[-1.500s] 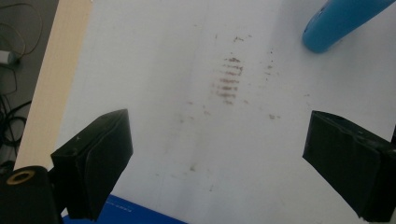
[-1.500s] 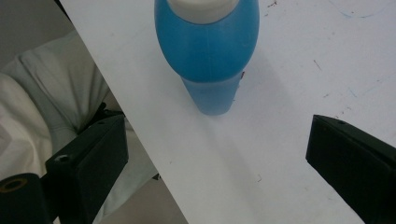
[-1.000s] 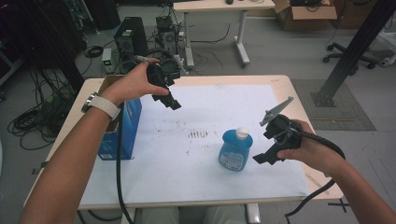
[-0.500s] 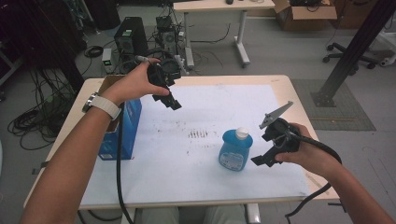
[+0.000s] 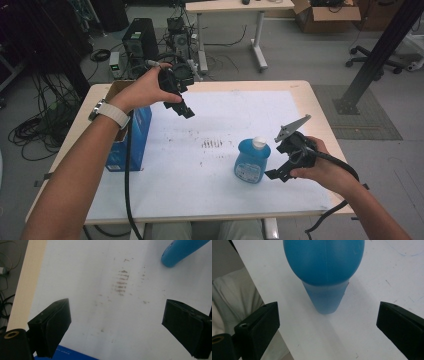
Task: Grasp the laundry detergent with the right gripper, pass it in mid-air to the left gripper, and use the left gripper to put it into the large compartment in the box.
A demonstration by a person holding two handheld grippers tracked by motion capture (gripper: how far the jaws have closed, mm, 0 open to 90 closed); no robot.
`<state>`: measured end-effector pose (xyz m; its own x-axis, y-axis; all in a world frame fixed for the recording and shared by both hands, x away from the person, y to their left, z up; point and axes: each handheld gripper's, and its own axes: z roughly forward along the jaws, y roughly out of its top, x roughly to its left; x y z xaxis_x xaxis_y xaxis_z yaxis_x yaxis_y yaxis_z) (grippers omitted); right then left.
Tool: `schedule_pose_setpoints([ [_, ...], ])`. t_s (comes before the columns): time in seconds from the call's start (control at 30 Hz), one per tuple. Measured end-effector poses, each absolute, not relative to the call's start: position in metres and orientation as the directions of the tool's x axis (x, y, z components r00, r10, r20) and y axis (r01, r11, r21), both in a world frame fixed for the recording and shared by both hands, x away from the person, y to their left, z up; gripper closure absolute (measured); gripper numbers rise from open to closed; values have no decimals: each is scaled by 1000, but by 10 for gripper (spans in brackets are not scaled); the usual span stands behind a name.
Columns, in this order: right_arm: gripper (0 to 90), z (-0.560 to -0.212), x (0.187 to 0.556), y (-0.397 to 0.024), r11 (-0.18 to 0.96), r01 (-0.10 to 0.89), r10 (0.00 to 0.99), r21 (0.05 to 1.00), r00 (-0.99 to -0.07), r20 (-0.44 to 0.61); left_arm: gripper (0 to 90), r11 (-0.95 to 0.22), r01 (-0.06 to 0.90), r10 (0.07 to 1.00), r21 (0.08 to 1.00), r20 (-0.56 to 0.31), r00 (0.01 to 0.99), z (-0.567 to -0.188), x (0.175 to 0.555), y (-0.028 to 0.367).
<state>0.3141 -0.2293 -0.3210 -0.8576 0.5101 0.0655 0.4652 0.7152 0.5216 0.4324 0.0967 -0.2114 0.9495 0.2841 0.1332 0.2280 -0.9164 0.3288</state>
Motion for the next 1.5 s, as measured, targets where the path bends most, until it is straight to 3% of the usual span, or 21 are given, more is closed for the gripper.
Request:
schedule_pose_setpoints([
  [1.5,50,-351,314,-226,604,412,503,682,-861,75,87,-915,238,290,326,120,950,-216,434,99],
])
